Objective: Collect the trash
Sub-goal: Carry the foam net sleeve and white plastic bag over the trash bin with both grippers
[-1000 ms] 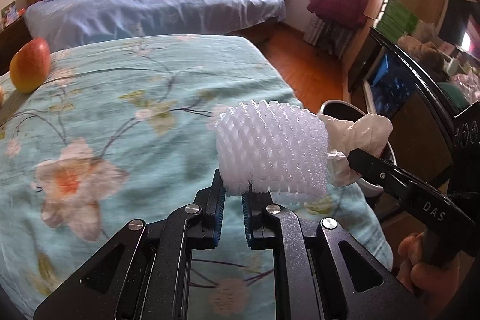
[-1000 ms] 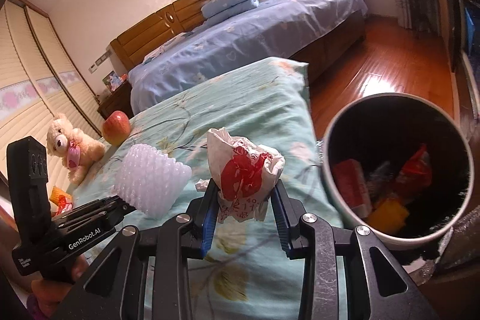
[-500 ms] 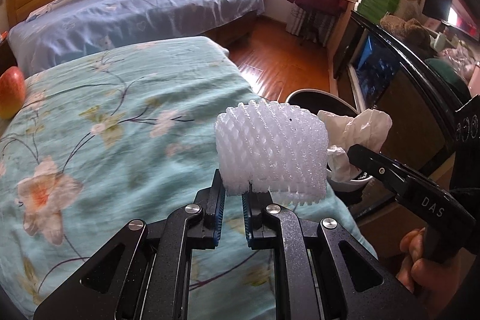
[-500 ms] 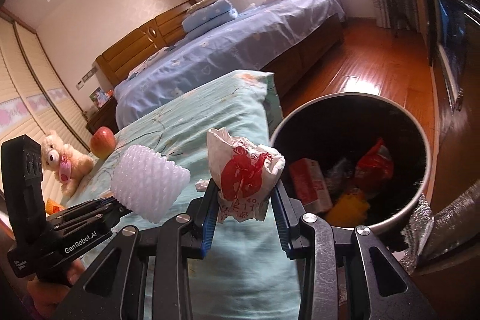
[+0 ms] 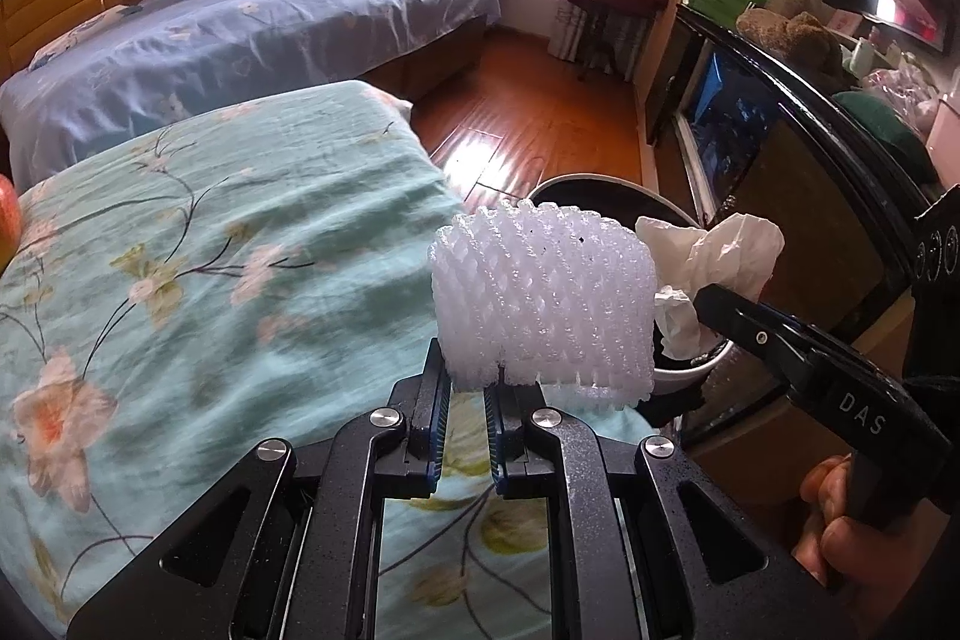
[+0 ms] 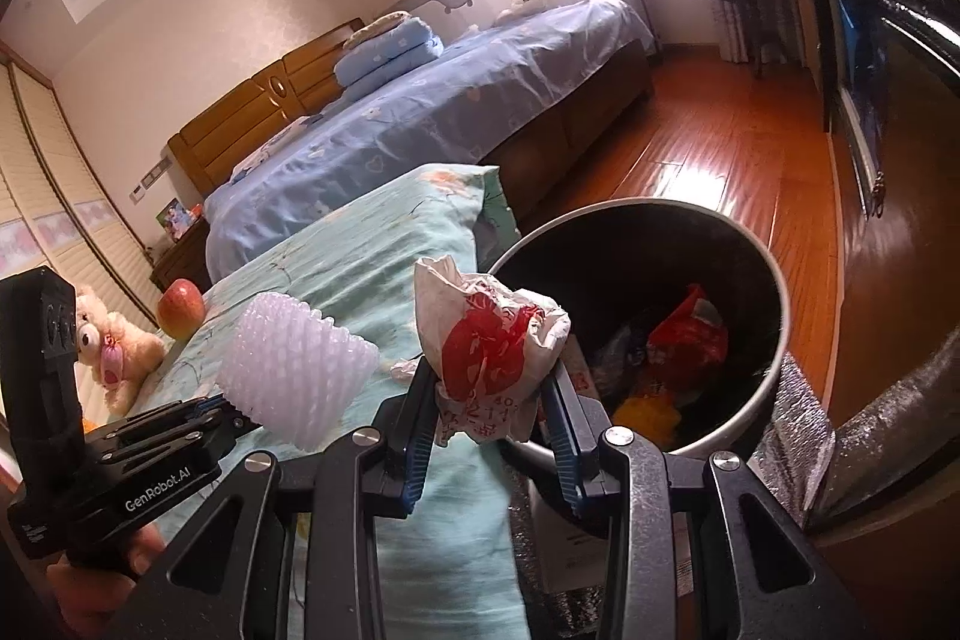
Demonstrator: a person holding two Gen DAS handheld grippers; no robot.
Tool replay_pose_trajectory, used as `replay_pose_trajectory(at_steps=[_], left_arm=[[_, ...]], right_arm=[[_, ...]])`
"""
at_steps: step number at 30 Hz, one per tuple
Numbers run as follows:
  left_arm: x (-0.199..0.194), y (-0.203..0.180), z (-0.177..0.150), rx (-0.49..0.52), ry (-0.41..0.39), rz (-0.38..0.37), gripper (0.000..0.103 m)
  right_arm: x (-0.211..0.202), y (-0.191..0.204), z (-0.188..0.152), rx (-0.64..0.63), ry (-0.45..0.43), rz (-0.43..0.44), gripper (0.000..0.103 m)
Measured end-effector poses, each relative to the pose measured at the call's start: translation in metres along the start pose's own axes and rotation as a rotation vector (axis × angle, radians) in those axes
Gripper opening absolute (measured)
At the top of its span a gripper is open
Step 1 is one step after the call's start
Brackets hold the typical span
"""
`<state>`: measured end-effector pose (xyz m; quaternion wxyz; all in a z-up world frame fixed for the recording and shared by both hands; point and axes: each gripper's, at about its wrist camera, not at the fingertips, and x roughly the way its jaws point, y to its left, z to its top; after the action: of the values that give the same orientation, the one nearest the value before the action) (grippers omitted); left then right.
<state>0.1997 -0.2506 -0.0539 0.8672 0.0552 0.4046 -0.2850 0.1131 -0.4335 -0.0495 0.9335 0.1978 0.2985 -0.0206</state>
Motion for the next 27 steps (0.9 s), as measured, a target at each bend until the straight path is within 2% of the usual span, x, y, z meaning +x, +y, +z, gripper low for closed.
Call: replay_pose_trajectory(at_steps=[27], left_arm=[[0.030, -0.037, 0.028, 0.065, 0.021, 0.001, 0.010]], right_arm=[[0.000, -0.034, 0.022, 0.015, -0.025, -0.074, 0.035]])
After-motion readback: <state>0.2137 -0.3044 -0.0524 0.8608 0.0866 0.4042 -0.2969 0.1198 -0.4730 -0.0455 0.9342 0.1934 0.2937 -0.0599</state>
